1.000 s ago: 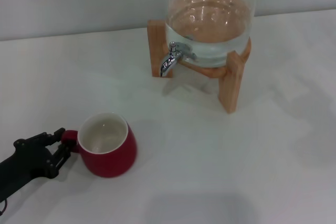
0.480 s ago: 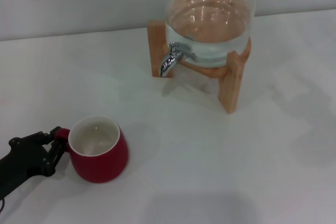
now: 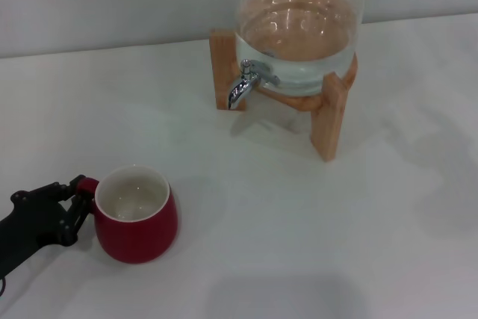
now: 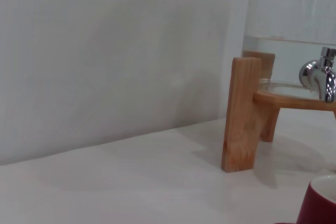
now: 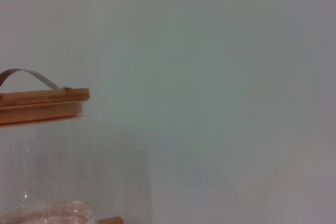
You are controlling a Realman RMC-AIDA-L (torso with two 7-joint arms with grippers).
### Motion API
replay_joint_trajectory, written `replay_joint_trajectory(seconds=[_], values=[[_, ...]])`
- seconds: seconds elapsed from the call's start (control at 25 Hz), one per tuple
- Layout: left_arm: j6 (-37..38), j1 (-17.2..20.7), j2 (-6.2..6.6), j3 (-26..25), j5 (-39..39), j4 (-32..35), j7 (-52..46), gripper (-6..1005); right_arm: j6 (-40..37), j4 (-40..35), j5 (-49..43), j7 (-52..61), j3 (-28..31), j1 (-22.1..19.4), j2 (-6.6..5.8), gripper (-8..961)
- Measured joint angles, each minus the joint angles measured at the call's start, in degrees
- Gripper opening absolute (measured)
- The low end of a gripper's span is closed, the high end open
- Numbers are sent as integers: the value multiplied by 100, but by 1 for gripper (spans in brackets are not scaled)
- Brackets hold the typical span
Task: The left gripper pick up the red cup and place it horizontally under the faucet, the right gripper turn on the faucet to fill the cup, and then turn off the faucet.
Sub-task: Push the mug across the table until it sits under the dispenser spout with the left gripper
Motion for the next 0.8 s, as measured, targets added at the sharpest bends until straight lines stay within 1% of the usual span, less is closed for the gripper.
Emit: replay_joint_trajectory(seconds=[0.44,0.64,0.8], values=[[22,-87,-3,26,-295,-25,19,144,0,-17,0,0,0,0,5,722],[48,-280,-11,0,-340,-72,134,144,10,-18,0,0,0,0,11,722],[93,-448,-7,14,-585,-259,420,144,21,-18,0,0,0,0,23,722]])
